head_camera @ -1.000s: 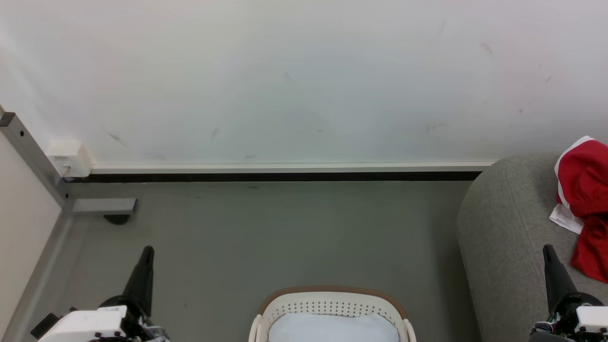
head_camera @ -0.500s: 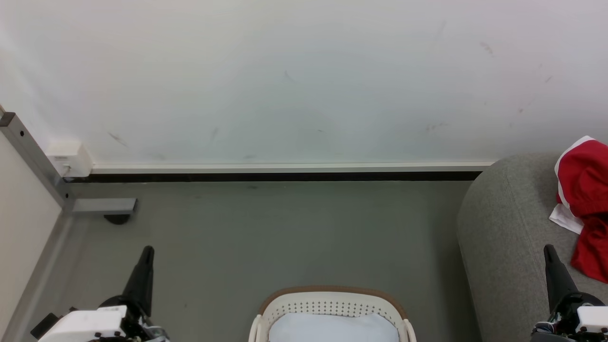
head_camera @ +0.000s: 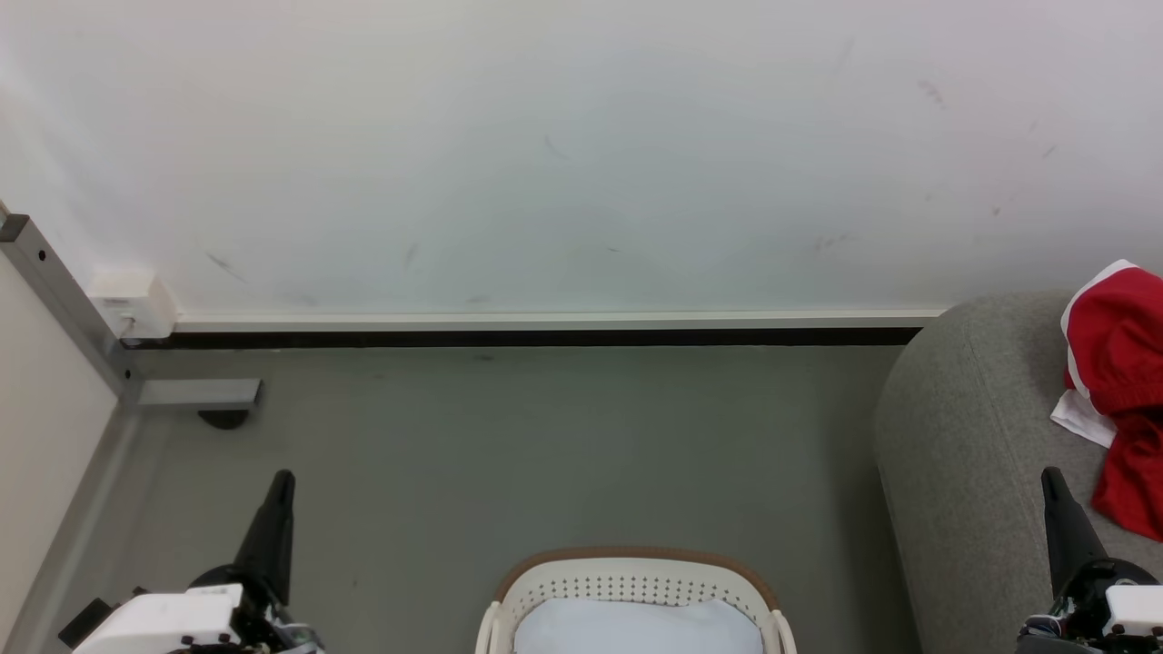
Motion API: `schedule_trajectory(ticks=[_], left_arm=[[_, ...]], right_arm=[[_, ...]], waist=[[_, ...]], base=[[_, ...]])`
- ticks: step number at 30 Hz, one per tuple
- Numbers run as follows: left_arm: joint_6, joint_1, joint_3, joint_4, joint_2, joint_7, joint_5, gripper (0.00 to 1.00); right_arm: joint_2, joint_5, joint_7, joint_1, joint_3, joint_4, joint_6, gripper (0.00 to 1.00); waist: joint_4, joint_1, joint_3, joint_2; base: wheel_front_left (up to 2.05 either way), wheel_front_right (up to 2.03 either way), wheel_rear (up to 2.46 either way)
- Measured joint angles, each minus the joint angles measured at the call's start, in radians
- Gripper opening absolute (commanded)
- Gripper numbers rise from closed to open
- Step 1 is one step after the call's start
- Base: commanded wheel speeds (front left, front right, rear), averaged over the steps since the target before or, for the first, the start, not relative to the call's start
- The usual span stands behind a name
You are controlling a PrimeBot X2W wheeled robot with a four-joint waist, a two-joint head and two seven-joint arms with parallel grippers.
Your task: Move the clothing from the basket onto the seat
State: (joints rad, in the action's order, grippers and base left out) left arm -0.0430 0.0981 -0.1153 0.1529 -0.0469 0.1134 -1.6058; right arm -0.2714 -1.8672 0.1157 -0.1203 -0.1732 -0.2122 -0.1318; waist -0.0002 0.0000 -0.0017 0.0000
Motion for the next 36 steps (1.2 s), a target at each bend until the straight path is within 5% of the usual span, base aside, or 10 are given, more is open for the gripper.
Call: schedule_trajectory(ticks=[36], left_arm=[[0.000,0.000,0.000,-0.001,0.000,0.000,0.000,0.00]], right_arm=[[-0.043,-0.045,0.049,-0.001,-0.055,0.020,0.000,0.00]], waist=[[0.000,0.0000,0.001,0.0000]], base=[[0.00,0.00,0.00]])
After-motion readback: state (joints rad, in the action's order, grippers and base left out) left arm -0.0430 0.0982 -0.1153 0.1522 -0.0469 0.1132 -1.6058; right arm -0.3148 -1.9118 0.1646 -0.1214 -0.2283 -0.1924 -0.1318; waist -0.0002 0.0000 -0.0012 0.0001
